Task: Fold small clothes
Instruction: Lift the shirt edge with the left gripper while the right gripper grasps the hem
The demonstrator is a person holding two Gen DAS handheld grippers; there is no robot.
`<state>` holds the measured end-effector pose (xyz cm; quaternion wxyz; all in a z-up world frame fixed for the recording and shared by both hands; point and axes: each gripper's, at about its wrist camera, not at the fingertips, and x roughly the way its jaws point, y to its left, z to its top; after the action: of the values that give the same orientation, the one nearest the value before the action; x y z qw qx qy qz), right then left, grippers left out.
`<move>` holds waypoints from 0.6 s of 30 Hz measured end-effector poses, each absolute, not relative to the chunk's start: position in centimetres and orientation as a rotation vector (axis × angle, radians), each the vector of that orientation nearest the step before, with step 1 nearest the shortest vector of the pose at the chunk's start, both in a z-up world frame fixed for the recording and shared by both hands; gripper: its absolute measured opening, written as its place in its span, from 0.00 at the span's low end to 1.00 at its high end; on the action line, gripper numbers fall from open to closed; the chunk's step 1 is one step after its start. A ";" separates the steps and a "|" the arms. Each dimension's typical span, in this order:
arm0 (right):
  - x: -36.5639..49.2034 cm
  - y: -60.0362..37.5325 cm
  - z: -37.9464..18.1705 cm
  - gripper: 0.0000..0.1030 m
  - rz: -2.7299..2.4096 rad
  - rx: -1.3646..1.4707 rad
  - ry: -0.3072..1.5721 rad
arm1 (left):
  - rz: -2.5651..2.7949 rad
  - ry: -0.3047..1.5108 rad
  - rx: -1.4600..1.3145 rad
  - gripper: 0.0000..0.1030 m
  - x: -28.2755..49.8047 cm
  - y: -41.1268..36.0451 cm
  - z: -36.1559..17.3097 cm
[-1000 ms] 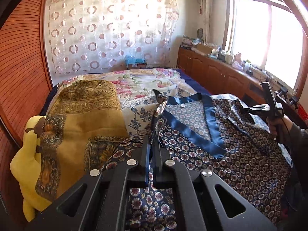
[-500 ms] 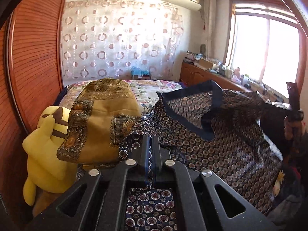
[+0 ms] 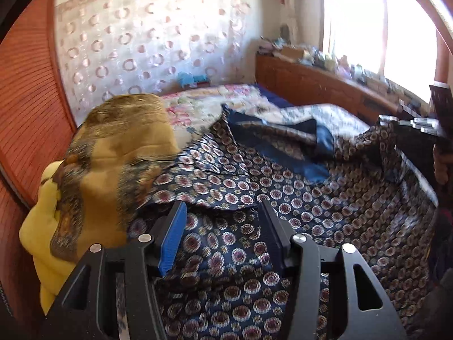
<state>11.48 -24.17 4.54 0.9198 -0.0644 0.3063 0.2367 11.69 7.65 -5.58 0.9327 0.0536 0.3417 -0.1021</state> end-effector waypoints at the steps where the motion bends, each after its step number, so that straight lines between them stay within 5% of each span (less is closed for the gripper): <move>1: 11.7 -24.2 4.4 0.01 0.487 -0.135 0.637 | -0.212 0.715 0.138 0.53 12.2 7.2 -5.8; 18: 15.8 -21.7 -0.9 0.01 0.459 -0.105 0.738 | -0.270 0.934 0.520 0.58 17.1 3.2 -9.1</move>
<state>15.82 -21.69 -0.85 0.9058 -0.0511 0.3571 0.2220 17.15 3.16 -9.06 0.8519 0.2472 0.4436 -0.1284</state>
